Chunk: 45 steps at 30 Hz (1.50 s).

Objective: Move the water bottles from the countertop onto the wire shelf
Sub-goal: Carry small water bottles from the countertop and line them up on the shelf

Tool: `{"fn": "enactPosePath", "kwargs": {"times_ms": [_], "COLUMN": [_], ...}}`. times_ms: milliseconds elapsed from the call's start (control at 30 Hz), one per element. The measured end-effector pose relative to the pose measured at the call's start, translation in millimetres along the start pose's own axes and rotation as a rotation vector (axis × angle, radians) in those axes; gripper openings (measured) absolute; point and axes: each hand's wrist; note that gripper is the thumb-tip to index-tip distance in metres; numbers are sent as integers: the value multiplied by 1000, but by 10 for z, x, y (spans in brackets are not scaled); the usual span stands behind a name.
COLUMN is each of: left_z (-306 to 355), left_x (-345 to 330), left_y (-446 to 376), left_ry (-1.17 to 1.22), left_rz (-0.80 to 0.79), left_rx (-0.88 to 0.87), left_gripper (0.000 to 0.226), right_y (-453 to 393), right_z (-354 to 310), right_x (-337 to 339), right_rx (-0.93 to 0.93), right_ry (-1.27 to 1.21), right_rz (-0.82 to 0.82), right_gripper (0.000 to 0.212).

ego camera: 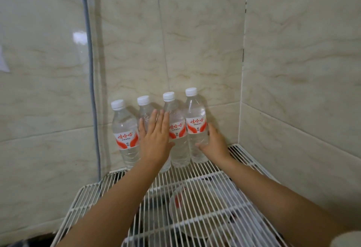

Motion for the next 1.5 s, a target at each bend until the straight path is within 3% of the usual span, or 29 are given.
{"fn": "enactPosePath", "kwargs": {"times_ms": [233, 433, 867, 1000, 1133, 1267, 1367, 1500], "left_z": [32, 33, -43, -34, -15, -182, -515, -1111], "left_x": [24, 43, 18, 18, 87, 286, 455, 704], "left_y": [4, 59, 41, 29, 85, 343, 687, 1361], "left_ry": [8, 9, -88, -99, -102, -53, -68, -121], "left_rz": [-25, -36, -67, -77, -84, -55, -88, -156], "left_rx": [6, -12, -72, -73, -75, 1, 134, 355], "left_gripper": [83, 82, 85, 85, 79, 63, 58, 49], "right_y": [23, 14, 17, 22, 80, 249, 513, 1006], "right_z": [72, -18, 21, 27, -29, -168, -435, -1005], "right_x": [-2, -18, -102, -93, -14, 195, 212, -58], "right_rx": [-30, -102, -107, -130, -151, -27, 210, 629], "right_ry": [-39, -79, -101, -110, -26, 417, 483, 516], "right_rz": [-6, -48, 33, -10, -63, -70, -100, -333], "right_gripper": [66, 81, 76, 79, 69, 55, 42, 51]}}
Point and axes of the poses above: each hand's wrist, its own y-axis away from the middle knuckle, its own x-axis out of the back of the hand, z = x × y, and after that the axes turned 7 degrees about z, right-handed
